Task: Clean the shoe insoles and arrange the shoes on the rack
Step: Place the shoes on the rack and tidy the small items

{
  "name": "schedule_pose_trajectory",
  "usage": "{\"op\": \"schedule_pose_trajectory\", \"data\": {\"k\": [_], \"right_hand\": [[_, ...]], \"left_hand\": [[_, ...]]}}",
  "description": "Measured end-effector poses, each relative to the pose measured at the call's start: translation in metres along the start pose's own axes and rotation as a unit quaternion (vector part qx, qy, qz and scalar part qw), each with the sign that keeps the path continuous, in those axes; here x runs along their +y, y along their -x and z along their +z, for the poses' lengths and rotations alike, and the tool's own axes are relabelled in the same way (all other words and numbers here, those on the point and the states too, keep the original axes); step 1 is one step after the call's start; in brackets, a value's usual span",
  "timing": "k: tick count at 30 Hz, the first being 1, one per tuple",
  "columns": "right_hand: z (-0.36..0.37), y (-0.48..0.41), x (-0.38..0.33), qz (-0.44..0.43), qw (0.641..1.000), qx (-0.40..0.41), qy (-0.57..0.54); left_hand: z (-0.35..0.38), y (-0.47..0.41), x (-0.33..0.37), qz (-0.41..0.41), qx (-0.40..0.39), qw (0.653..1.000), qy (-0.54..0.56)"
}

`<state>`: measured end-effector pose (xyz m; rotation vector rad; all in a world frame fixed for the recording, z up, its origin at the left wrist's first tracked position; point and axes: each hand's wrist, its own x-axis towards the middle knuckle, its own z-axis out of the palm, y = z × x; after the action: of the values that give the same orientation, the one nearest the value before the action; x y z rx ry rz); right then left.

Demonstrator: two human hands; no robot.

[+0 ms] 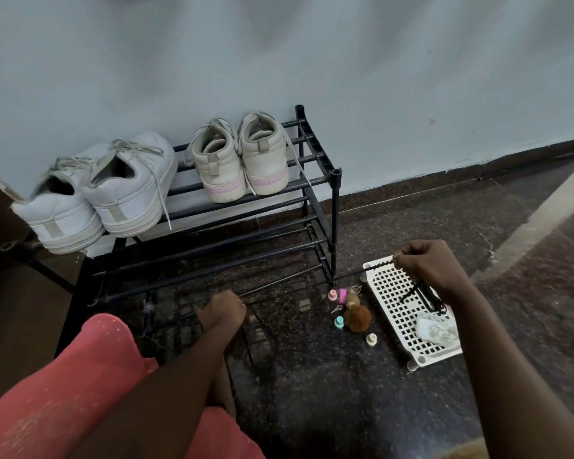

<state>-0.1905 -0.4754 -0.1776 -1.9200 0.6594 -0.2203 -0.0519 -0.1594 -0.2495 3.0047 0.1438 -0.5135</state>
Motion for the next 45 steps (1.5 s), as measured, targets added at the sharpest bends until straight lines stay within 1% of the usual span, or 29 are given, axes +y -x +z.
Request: {"op": "schedule_pose_trajectory", "data": {"k": [2, 6, 10, 14, 17, 21, 23, 25, 27, 28, 30, 31, 33, 35, 37, 40, 41, 42, 45], "right_hand": [[-0.004, -0.001, 0.003, 0.004, 1.000, 0.010, -0.005], [-0.013, -0.001, 0.008, 0.006, 0.999, 0.037, 0.025], [-0.025, -0.005, 0.013, 0.017, 0.994, 0.083, 0.066], [-0.037, -0.005, 0.017, 0.032, 0.988, 0.122, 0.091], [-0.040, -0.004, 0.019, 0.054, 0.980, 0.142, 0.127], [-0.043, 0.003, 0.016, 0.094, 0.967, 0.186, 0.143], [-0.038, 0.002, 0.010, 0.103, 0.968, 0.180, 0.138], [-0.025, 0.001, 0.003, 0.108, 0.979, 0.143, 0.096], [-0.011, -0.004, -0.001, 0.112, 0.988, 0.098, 0.045], [-0.003, -0.004, -0.004, 0.112, 0.990, 0.083, 0.036], [0.012, -0.005, -0.009, 0.098, 0.992, 0.066, 0.049], [0.019, -0.004, -0.011, 0.077, 0.992, 0.062, 0.083], [0.027, 0.001, -0.015, 0.016, 0.981, 0.060, 0.184], [0.033, 0.006, -0.022, -0.054, 0.967, 0.059, 0.242], [0.038, 0.007, -0.028, -0.126, 0.956, 0.069, 0.257], [0.045, 0.010, -0.040, -0.215, 0.938, 0.073, 0.261], [0.047, 0.011, -0.045, -0.225, 0.938, 0.061, 0.255], [0.049, 0.013, -0.050, -0.216, 0.945, 0.041, 0.242], [0.057, 0.020, -0.062, -0.142, 0.969, -0.043, 0.199]], "left_hand": [[-0.001, -0.005, -0.006, -0.027, -0.003, 1.000, 0.000], [0.000, -0.009, -0.014, -0.069, 0.005, 0.998, -0.011], [0.000, -0.011, -0.017, -0.065, 0.004, 0.998, -0.013], [-0.002, -0.014, -0.019, -0.083, 0.000, 0.997, 0.005], [-0.002, -0.017, -0.020, -0.093, -0.002, 0.995, 0.036], [-0.005, -0.015, -0.023, -0.110, 0.009, 0.990, 0.087], [-0.006, -0.015, -0.021, -0.119, -0.005, 0.984, 0.131], [-0.003, -0.017, -0.015, -0.111, -0.035, 0.976, 0.182], [0.005, -0.024, -0.005, -0.095, -0.057, 0.970, 0.218], [0.009, -0.027, 0.001, -0.081, -0.065, 0.968, 0.227], [-0.003, -0.012, 0.016, -0.039, -0.072, 0.973, 0.217], [-0.010, -0.004, 0.024, -0.016, -0.067, 0.976, 0.204], [-0.021, 0.006, 0.036, 0.017, -0.033, 0.988, 0.153], [-0.028, 0.012, 0.047, 0.065, 0.006, 0.992, 0.112], [-0.033, 0.016, 0.057, 0.120, 0.002, 0.987, 0.111], [-0.046, 0.019, 0.071, 0.200, -0.031, 0.970, 0.133], [-0.052, 0.022, 0.076, 0.221, -0.041, 0.962, 0.152], [-0.059, 0.027, 0.081, 0.242, -0.052, 0.953, 0.175], [-0.074, 0.047, 0.096, 0.286, -0.118, 0.913, 0.268]]}}
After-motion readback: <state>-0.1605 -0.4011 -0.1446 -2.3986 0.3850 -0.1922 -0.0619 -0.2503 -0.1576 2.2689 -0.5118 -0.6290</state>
